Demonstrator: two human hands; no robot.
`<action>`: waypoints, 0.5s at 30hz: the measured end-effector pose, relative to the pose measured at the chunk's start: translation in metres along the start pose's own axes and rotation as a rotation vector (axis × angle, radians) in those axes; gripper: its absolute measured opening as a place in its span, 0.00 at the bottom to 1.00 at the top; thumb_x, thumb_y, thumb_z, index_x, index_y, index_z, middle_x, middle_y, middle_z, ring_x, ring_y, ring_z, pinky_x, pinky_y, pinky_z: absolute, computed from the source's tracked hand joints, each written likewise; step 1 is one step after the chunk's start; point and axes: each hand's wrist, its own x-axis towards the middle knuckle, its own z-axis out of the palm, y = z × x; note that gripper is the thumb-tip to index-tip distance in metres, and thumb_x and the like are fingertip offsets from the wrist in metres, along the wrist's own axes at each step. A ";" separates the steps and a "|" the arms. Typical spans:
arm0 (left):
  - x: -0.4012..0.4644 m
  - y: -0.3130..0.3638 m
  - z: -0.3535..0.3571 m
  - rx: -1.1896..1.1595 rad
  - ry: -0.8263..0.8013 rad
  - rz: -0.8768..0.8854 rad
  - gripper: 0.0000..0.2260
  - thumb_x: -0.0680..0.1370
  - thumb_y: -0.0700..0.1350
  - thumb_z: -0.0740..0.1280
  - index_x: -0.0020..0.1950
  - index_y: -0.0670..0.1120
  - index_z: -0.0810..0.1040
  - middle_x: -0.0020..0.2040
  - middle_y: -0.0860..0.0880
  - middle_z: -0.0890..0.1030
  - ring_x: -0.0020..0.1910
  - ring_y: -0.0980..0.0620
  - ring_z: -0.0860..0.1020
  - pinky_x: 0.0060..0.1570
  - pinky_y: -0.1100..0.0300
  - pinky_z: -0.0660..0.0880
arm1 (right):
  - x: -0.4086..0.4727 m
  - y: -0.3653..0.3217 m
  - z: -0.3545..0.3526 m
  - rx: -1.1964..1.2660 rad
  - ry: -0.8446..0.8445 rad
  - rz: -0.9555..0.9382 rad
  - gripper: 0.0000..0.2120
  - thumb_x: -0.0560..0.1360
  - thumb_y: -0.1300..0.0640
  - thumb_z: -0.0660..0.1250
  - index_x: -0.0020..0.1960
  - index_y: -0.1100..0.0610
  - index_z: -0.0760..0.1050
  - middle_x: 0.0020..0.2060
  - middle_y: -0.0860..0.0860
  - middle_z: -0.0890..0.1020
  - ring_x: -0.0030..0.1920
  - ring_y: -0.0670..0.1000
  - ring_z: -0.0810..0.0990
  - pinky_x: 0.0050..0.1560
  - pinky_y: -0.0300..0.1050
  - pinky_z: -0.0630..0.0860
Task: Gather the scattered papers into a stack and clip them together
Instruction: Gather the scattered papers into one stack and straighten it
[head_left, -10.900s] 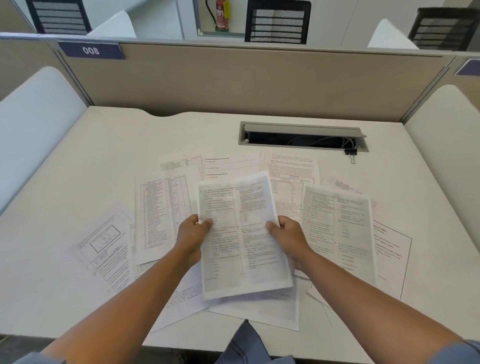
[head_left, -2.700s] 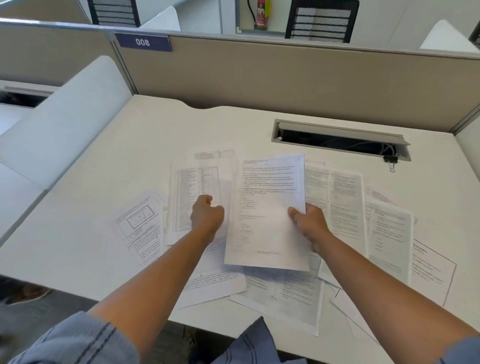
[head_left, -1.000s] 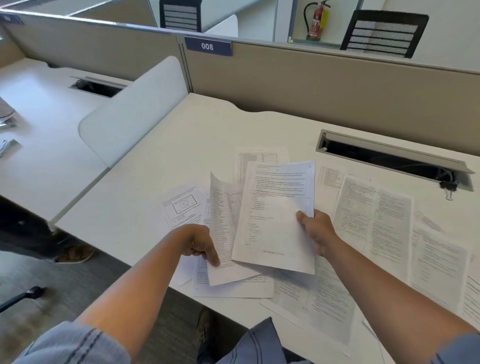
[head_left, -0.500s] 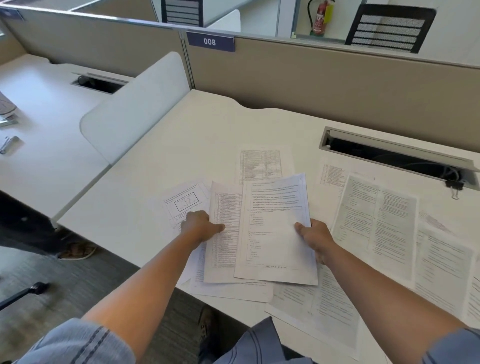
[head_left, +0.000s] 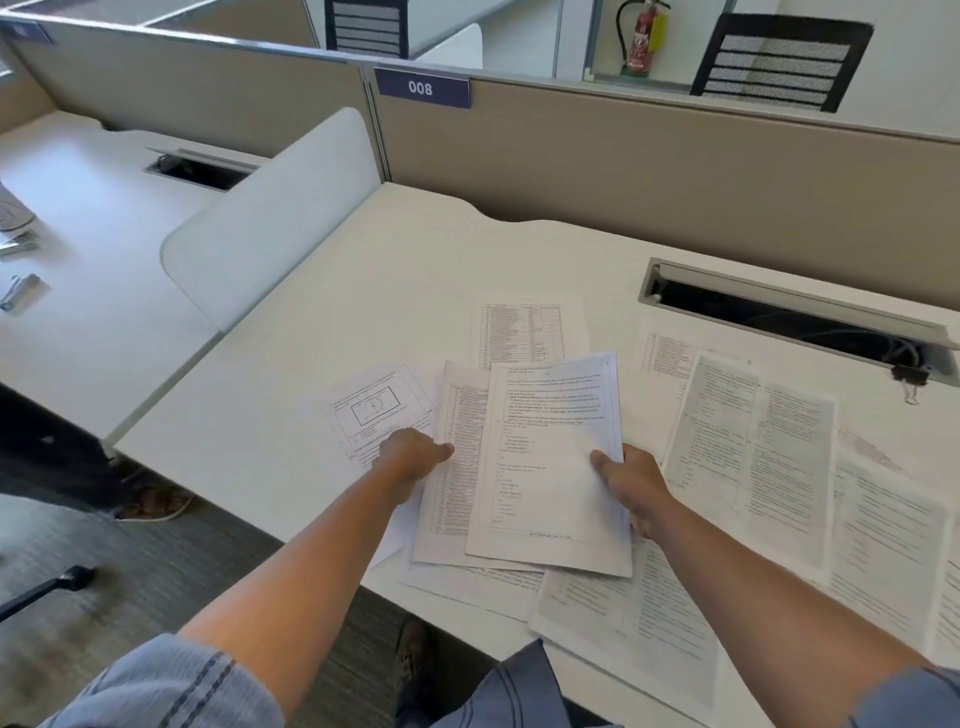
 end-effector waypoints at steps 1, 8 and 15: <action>0.000 0.000 0.002 -0.001 0.006 0.013 0.22 0.75 0.47 0.77 0.62 0.36 0.77 0.61 0.35 0.80 0.61 0.35 0.79 0.61 0.44 0.77 | 0.000 0.000 0.000 -0.002 0.001 -0.001 0.17 0.81 0.50 0.68 0.68 0.55 0.78 0.57 0.54 0.83 0.55 0.59 0.82 0.61 0.57 0.79; -0.002 0.006 0.008 -0.028 0.004 0.046 0.08 0.79 0.39 0.71 0.46 0.42 0.72 0.41 0.45 0.73 0.35 0.50 0.71 0.33 0.59 0.66 | -0.001 0.000 0.001 0.001 -0.001 0.001 0.17 0.82 0.51 0.67 0.68 0.55 0.77 0.57 0.53 0.83 0.56 0.59 0.81 0.58 0.53 0.78; -0.002 0.005 0.005 -0.175 0.027 0.035 0.06 0.81 0.41 0.68 0.57 0.41 0.79 0.50 0.45 0.82 0.46 0.45 0.81 0.46 0.54 0.77 | 0.001 0.002 0.000 0.007 -0.009 -0.021 0.16 0.82 0.52 0.67 0.68 0.57 0.78 0.58 0.54 0.83 0.56 0.58 0.82 0.59 0.53 0.79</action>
